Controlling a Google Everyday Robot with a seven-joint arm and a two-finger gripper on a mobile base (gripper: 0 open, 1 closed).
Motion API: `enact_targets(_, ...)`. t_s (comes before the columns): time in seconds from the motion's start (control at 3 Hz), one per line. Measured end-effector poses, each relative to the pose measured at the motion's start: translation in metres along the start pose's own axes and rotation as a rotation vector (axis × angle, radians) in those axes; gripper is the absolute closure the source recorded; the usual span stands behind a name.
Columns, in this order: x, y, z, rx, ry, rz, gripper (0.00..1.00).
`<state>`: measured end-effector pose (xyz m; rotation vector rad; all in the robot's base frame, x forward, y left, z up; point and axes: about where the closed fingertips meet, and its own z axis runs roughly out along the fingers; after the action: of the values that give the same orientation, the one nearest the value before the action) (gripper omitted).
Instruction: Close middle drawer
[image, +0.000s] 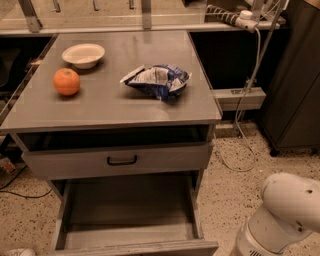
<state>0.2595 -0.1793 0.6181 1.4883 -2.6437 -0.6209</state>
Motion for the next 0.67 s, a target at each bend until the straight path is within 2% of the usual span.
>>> enact_targets(0.33, -0.0089, -0.0181, 0.0531, -0.065, -0.043, 0.027, 1.0)
enact_targets(0.67, -0.0089, -0.0181, 0.0532, -0.065, -0.043, 0.027, 1.0)
